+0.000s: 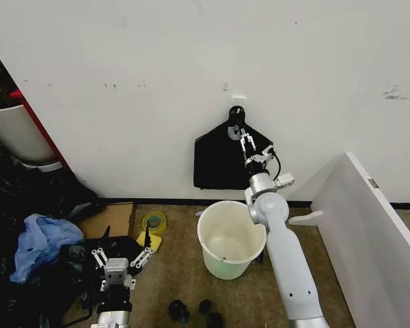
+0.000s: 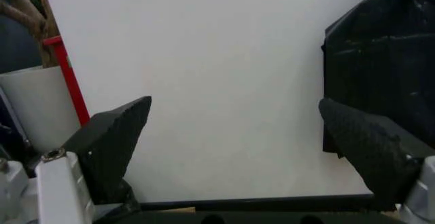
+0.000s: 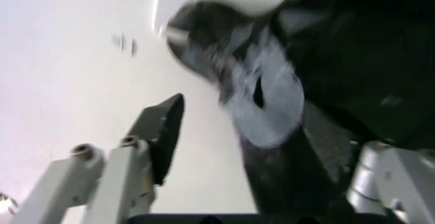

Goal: Place the garbage bag over the trash bin.

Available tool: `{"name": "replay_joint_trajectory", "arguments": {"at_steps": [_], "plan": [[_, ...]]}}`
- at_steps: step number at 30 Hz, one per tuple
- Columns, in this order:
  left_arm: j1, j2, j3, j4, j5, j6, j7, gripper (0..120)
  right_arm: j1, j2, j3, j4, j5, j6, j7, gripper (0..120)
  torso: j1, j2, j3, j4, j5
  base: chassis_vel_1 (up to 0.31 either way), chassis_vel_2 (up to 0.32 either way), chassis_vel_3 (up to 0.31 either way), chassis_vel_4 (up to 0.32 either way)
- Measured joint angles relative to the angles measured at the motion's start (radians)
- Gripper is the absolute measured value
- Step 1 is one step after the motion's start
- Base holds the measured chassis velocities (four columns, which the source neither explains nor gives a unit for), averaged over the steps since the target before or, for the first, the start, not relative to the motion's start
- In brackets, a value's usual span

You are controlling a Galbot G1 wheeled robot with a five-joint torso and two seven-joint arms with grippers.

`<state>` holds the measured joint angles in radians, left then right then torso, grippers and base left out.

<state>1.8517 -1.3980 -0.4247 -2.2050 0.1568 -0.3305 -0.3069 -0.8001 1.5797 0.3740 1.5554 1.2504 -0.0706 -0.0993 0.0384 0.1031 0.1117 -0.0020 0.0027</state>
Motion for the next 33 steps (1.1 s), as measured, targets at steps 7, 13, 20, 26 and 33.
{"name": "replay_joint_trajectory", "arguments": {"at_steps": [7,13,20,26,33], "plan": [[0.005,-0.017,0.002,-0.009,0.0,0.003,-0.005,98,0.009,0.021,-0.014,-0.002,-0.033,0.003,-0.001,32,0.0,0.0,0.0,0.0,0.0,0.0,0.0,0.0,0.0],[0.013,-0.019,0.002,-0.023,0.002,0.002,-0.007,98,0.01,0.022,-0.011,0.002,-0.038,0.013,0.005,12,0.0,0.0,0.0,0.0001,0.0,0.0,0.0,0.0,0.0],[0.017,-0.028,0.008,-0.04,-0.002,0.003,-0.007,98,-0.003,-0.002,0.003,-0.003,-0.035,0.022,0.011,0,0.0,0.0,0.0,-0.0001,0.0001,0.0,0.0,0.0,0.0],[0.016,-0.029,0.017,-0.038,0.002,0.003,-0.006,98,-0.05,-0.012,-0.01,0.032,-0.068,0.024,0.014,0,0.0,0.0,0.0,0.0001,0.0,0.0,0.0,0.0,0.0],[0.006,-0.028,0.025,-0.023,0.007,0.003,-0.006,98,-0.264,-0.064,-0.085,0.208,-0.278,0.038,0.006,0,0.0,0.0,0.0,0.0001,0.0001,0.0,0.0,0.0,0.0]]}}
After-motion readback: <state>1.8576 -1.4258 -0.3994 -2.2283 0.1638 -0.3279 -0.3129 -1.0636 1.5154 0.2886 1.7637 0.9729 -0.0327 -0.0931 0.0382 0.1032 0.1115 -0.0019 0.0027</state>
